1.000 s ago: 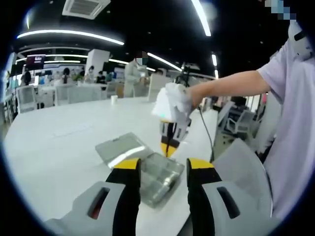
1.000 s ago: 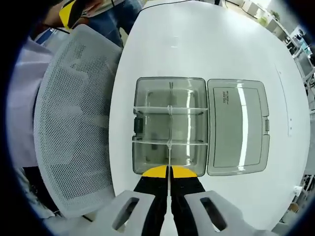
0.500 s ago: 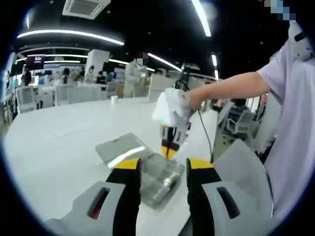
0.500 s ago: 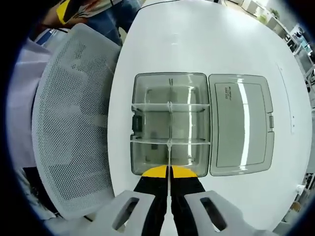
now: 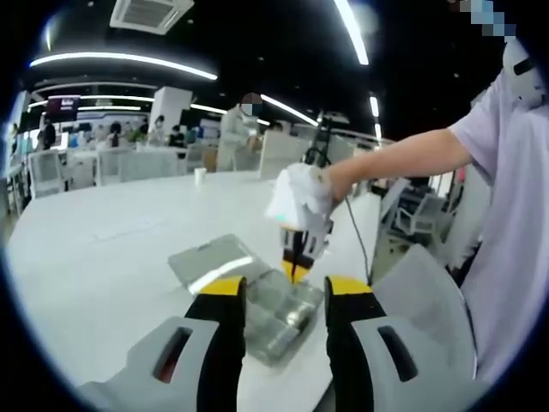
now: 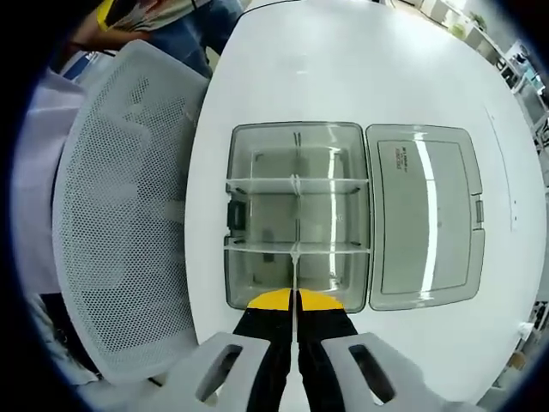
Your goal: Insert the divider into the dual guide fixture by aligning both edges with the guide slots and pushing it downward to the bottom, including one-sided entry, uneven engagement, binding, and posture correction.
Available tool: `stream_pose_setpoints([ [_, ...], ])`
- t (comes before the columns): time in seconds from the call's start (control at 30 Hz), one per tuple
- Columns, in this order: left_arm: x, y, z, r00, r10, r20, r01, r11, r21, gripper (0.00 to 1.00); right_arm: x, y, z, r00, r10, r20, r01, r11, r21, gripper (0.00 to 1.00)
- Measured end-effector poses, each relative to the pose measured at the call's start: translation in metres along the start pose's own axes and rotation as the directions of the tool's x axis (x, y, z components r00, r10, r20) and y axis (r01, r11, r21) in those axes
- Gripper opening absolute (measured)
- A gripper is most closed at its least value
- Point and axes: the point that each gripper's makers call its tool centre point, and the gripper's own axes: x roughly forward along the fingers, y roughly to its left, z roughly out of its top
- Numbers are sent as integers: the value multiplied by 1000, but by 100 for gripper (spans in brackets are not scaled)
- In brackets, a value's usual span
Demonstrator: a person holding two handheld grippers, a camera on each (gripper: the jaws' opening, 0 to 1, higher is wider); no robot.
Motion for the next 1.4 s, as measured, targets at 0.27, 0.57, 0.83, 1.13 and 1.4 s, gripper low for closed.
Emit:
stream_pose_setpoints([
  [0.27, 0, 0, 2, 1000, 1, 9, -1, 1000, -2, 35, 5, 0, -1, 1000, 5, -7, -5, 1000, 2, 0],
  [0.57, -4, 3, 1, 1000, 13, 11, -13, 1000, -2, 35, 11, 1, -1, 1000, 10, -17, -10, 1000, 1, 0],
  [0.83, -8, 7, 1, 1000, 23, 14, -23, 1000, -2, 35, 14, 2, -1, 1000, 17, -16, -17, 1000, 7, 0],
  [1.13, -11, 11, -2, 1000, 27, 9, -27, 1000, -3, 35, 18, 3, 0, 1000, 18, -21, -18, 1000, 0, 0],
  [1.4, -13, 12, -6, 1000, 31, -1, -31, 999, -6, 35, 21, 3, 0, 999, 19, -27, -19, 1000, -8, 0],
])
